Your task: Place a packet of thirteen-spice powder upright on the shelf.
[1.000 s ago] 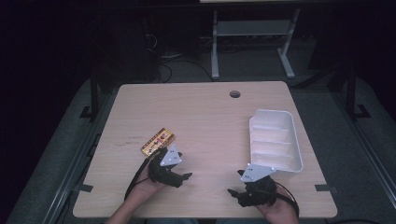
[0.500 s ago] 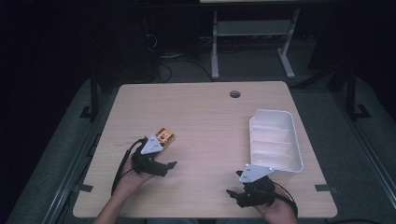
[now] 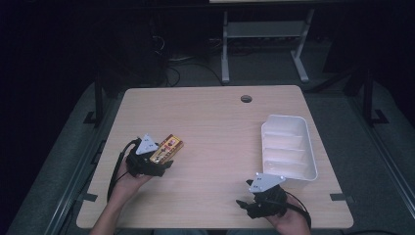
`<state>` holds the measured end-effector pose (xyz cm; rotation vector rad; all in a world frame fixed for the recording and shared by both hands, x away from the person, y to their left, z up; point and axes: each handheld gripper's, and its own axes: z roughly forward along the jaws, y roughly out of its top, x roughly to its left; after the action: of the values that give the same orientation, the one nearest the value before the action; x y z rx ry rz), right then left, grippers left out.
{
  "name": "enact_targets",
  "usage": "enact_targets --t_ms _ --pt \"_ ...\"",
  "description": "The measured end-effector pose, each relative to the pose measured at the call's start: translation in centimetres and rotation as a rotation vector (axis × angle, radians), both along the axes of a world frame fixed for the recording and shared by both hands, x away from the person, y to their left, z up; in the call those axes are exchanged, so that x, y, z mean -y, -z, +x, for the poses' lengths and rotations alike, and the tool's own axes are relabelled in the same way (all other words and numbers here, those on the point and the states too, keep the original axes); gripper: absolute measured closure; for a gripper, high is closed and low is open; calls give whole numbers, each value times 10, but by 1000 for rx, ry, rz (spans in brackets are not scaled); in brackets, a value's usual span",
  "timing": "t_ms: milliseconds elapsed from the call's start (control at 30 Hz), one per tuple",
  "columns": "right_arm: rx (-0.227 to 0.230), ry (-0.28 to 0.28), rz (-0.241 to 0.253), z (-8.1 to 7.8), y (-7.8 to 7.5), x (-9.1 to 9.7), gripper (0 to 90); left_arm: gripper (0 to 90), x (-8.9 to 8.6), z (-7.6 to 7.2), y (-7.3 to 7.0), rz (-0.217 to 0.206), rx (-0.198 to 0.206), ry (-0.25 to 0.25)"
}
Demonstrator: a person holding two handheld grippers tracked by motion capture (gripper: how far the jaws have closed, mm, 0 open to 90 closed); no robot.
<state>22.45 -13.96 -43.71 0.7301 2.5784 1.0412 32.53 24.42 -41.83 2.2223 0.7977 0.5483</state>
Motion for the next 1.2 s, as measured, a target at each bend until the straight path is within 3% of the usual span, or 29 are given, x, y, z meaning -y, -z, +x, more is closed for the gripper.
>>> enact_targets --t_ms 167,533,667,1200 --pt "1 -8 -5 0 1 -2 291 161 -10 5 0 -10 -8 -41" --pt "-1 -11 -8 0 1 -3 291 163 -19 18 14 -2 -93 -102" --pt "-1 -13 -13 0 2 -4 291 163 -22 22 20 4 -122 -108" --pt "-2 -21 -18 0 3 -7 291 171 -17 27 29 51 -159 -101"
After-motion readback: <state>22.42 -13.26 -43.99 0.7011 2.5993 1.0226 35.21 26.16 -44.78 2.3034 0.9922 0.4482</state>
